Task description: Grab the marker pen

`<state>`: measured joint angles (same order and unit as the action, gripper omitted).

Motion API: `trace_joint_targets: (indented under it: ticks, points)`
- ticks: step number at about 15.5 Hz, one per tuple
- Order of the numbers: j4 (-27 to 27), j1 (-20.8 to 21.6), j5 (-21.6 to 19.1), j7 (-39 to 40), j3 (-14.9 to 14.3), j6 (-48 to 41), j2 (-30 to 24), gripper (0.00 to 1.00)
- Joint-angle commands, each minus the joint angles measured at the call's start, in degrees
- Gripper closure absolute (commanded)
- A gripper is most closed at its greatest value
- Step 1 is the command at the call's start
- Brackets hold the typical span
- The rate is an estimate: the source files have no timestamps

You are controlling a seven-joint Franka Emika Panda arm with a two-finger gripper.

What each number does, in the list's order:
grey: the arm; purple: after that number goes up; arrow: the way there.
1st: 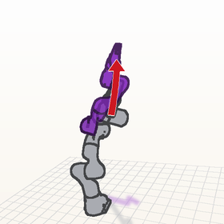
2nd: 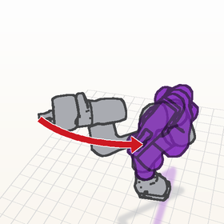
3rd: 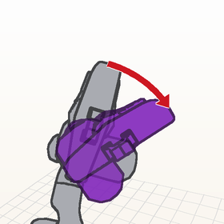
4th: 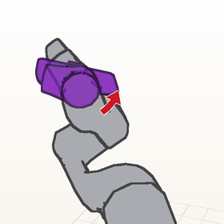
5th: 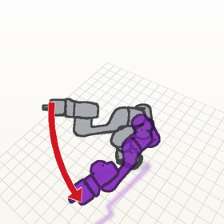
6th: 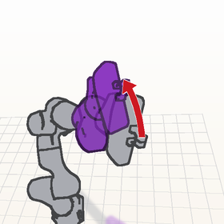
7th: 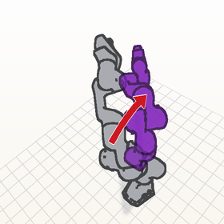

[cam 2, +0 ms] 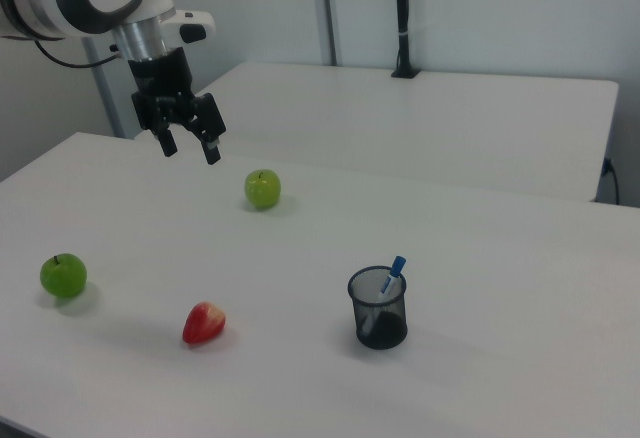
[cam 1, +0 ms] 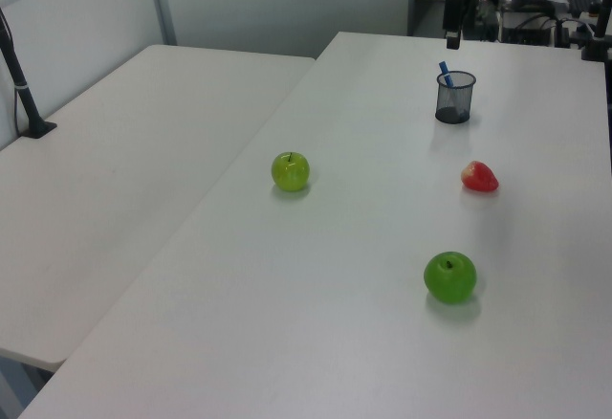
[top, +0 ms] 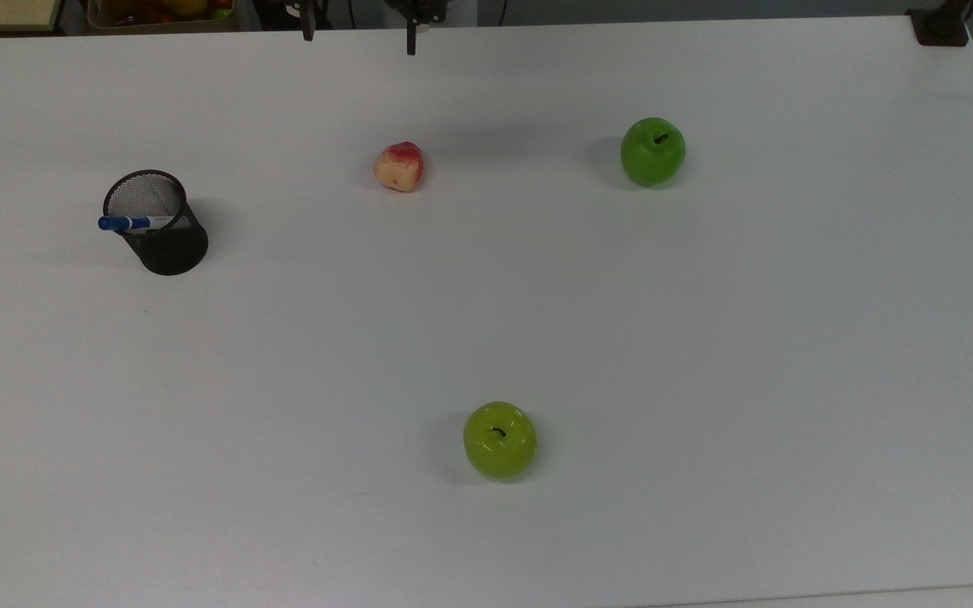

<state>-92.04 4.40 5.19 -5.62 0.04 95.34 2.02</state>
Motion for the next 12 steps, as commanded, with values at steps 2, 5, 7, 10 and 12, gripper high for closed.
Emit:
trace_joint_targets:
  ticks: [2,5,7,10,12]
  points:
    - [0.5,1.3,-1.1,0.1,-1.5,-1.3,-0.3,0.00]
    - [0.5,1.3,-1.1,0.1,-1.5,-1.6,-0.2,0.00]
    - [0.5,1.3,-1.1,0.1,-1.5,-1.6,-0.2,0.00]
    - [0.6,1.1,-1.1,0.3,-1.5,-1.6,-0.2,0.00]
    - [0.6,0.4,-1.1,0.8,-1.5,-1.6,0.1,0.00]
